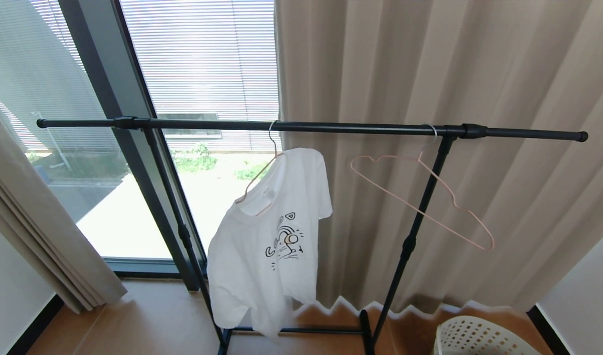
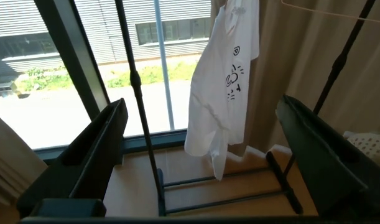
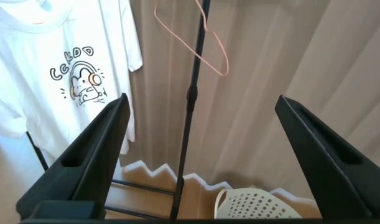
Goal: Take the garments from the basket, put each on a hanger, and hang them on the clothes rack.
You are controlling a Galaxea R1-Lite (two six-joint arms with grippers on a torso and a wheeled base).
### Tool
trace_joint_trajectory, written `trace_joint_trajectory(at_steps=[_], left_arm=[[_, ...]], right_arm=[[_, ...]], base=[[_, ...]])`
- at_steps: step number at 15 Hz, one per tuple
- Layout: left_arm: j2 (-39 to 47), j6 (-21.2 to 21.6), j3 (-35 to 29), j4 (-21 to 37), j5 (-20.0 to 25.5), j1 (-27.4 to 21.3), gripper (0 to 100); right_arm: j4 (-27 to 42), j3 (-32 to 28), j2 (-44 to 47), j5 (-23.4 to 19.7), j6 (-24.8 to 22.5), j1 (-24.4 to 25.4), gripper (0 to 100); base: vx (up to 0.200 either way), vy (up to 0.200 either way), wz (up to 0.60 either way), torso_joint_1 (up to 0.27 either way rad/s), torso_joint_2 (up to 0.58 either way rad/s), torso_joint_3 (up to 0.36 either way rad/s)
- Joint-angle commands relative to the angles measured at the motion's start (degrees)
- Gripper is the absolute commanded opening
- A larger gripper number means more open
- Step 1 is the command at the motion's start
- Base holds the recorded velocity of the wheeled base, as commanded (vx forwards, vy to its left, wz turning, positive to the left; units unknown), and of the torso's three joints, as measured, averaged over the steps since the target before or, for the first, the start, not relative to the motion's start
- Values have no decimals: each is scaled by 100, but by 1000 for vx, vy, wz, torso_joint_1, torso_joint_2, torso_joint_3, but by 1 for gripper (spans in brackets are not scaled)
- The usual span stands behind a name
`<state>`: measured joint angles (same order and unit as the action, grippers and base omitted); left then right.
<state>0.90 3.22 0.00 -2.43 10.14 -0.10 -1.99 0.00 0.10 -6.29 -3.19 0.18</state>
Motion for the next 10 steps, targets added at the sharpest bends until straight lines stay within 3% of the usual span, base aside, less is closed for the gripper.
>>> trace_joint_trajectory(at_steps=[1,10], left_arm=[[-90,-14,0,-4,-12,-17,100],[-90,21,0,5,23,-17,100]], right_arm=[[-3,0,-1,-21,3,-1,100],[14,0,-10,-65,-59,-1,100]], base=[[0,0,0,0,0,0],[0,0,0,-13,28,15]])
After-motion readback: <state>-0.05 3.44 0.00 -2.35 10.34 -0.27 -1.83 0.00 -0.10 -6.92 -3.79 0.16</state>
